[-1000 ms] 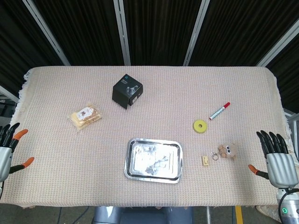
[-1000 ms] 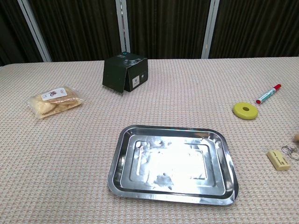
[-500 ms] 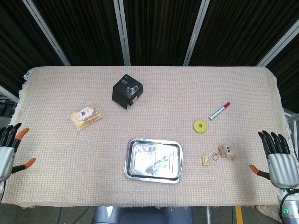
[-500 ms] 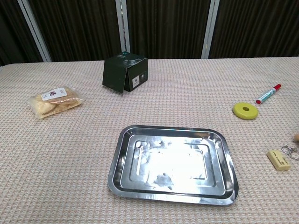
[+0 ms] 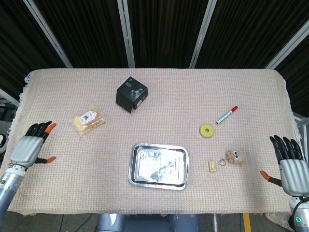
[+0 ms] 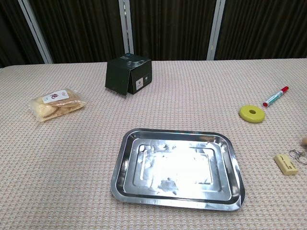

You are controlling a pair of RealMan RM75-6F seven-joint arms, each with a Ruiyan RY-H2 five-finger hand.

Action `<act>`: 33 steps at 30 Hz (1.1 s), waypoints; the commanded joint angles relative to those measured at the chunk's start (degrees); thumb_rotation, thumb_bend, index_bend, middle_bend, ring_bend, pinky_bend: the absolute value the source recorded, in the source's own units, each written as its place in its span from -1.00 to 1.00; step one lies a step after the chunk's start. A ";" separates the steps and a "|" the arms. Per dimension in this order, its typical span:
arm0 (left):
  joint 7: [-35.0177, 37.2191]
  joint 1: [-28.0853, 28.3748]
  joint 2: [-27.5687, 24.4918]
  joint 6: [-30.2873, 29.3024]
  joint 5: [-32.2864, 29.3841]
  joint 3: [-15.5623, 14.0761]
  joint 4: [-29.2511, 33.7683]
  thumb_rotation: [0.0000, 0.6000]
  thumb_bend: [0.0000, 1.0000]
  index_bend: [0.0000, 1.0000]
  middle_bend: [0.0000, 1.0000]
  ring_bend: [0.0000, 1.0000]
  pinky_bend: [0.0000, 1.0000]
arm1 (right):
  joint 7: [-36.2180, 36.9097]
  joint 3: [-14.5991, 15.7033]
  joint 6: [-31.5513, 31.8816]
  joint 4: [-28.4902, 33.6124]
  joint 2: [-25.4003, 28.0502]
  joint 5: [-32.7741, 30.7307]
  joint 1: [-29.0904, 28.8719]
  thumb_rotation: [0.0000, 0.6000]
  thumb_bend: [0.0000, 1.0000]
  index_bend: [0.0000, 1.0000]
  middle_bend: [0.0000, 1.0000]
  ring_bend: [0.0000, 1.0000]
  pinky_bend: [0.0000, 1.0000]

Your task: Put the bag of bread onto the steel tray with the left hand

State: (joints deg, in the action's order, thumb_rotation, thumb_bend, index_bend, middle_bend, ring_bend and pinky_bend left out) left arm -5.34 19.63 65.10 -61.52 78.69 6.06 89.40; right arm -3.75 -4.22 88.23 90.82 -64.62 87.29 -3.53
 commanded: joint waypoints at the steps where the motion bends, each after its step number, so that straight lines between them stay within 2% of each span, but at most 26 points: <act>1: -1.32 5.38 4.10 5.66 -3.04 2.43 -4.93 0.88 -0.99 -0.91 -1.00 -1.00 -1.00 | 0.18 0.02 0.29 0.03 0.16 -0.12 0.27 1.00 -1.00 -0.94 -0.91 -1.00 -0.95; 5: -2.76 9.79 8.21 10.52 -6.08 4.16 -10.07 0.88 -0.87 -0.90 -1.00 -1.00 -1.00 | 0.23 0.08 0.80 0.20 0.56 -0.23 0.73 1.00 -1.00 -0.94 -0.91 -1.00 -0.95; 11: -5.42 15.83 13.14 18.28 -11.01 5.40 -16.89 0.89 -0.85 -0.90 -1.00 -1.00 -1.00 | 0.23 0.04 1.44 0.47 0.89 -0.50 1.31 1.00 -1.00 -0.94 -0.91 -1.00 -0.95; 19: -7.90 21.50 21.08 24.57 -17.72 6.58 -28.73 0.87 -0.83 -0.84 -1.00 -1.00 -1.00 | 0.35 -0.15 1.02 0.29 0.97 -1.30 1.43 1.00 -1.00 -0.94 -0.91 -1.00 -0.95; 22: -8.18 22.96 23.82 25.96 -19.29 6.71 -32.75 0.87 -0.74 -0.77 -1.00 -1.00 -1.00 | 0.27 -0.39 1.00 -0.01 0.85 -1.85 1.51 1.00 -1.00 -0.93 -0.91 -1.00 -0.95; 26: -8.00 23.98 26.25 27.41 -20.83 6.79 -36.50 0.88 -0.47 -0.69 -1.00 -1.00 -0.96 | 0.19 -0.48 0.41 -0.24 0.75 -2.62 1.50 1.00 -1.00 -0.93 -0.91 -1.00 -0.95; 28: -7.97 24.76 27.77 28.80 -21.84 6.76 -39.12 0.89 -0.26 -0.60 -0.99 -1.00 -0.81 | 0.16 -0.50 0.17 -0.23 0.73 -2.65 1.39 1.00 -1.00 -0.93 -0.91 -1.00 -0.95; 30: -7.49 25.36 28.84 29.91 -22.51 6.93 -40.80 0.95 0.03 -0.41 -0.88 -0.89 -0.54 | 0.07 -0.52 0.09 -0.19 0.73 -2.59 1.32 1.00 -1.00 -0.93 -0.91 -1.00 -0.95; 32: -6.15 25.79 30.16 29.51 -22.45 7.53 -42.20 1.00 0.30 -0.10 -0.61 -0.59 -0.19 | -0.07 -0.56 0.19 -0.09 0.73 -2.52 1.33 1.00 -1.00 -0.93 -0.91 -1.00 -0.95; 33: -4.73 25.71 30.92 27.86 -21.50 7.98 -42.50 1.00 0.35 -0.01 -0.52 -0.50 -0.11 | -0.15 -0.57 0.28 -0.05 0.72 -2.56 1.41 1.00 -1.00 -0.93 -0.91 -1.00 -0.95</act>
State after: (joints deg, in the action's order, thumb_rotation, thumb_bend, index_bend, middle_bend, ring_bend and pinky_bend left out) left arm -11.82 44.93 94.75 -32.29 56.63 13.33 47.63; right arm -3.87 -4.78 88.48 90.75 -63.89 84.74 -2.16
